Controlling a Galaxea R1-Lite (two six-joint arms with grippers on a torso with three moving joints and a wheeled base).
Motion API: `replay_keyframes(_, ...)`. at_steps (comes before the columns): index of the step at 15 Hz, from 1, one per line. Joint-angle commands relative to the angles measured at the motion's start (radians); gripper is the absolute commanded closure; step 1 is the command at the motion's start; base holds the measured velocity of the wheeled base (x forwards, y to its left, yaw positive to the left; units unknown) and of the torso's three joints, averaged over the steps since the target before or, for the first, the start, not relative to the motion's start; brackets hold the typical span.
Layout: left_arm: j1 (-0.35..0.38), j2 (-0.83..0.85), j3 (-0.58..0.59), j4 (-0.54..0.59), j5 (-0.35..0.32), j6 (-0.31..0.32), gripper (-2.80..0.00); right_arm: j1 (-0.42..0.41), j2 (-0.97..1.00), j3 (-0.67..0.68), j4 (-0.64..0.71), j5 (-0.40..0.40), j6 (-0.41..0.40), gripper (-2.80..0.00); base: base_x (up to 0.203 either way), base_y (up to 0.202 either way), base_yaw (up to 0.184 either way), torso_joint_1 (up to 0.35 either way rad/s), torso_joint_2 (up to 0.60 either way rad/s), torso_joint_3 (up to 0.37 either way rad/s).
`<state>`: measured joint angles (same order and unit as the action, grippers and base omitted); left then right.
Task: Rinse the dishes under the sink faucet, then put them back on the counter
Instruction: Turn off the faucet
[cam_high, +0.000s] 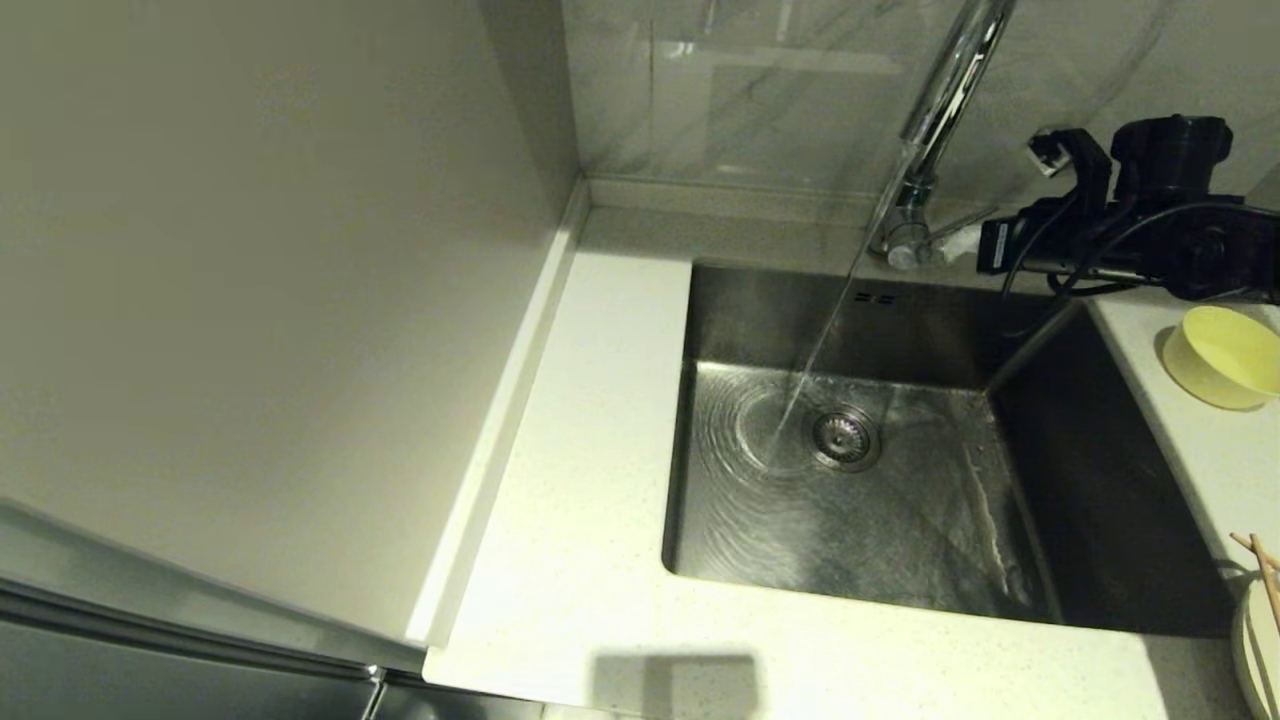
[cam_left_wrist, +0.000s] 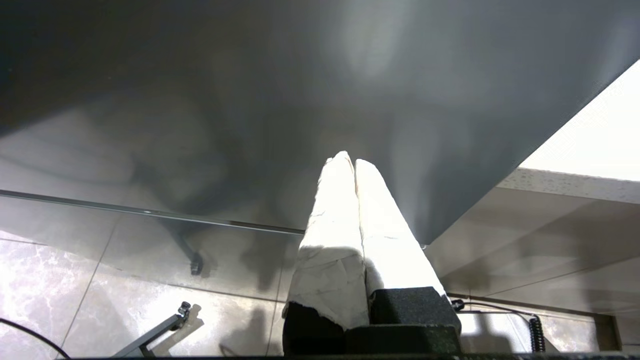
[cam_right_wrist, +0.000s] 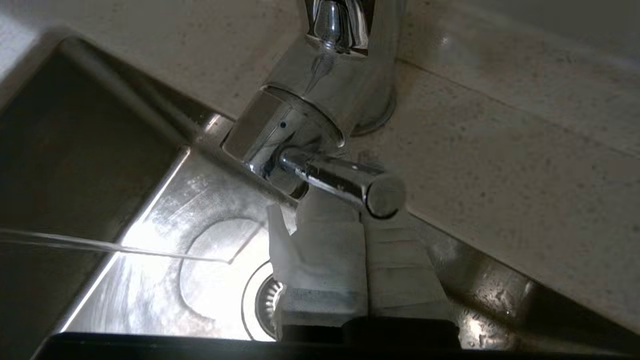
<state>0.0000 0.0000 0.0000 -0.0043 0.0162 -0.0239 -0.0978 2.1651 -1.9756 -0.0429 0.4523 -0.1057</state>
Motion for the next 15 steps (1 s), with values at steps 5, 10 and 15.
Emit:
replay_keyframes(5,0.000,-0.002,0.000,0.000,0.001,-0.001,0.00,0.006,0.025,-0.003,-0.022,0.002,0.014,0.00,0.000,0.000,0.000,0.000,0.00,0.000)
replay_keyframes(10,0.000,-0.002,0.000,0.000,0.001,-0.001,0.00,-0.012,0.010,-0.001,-0.016,0.001,0.014,0.00,0.000,0.000,0.000,0.000,0.00,0.000)
replay_keyframes(15,0.000,-0.002,0.000,0.000,0.001,-0.001,0.00,-0.042,-0.017,0.023,0.004,0.011,0.005,0.00,0.000,0.000,0.000,0.000,0.00,0.000)
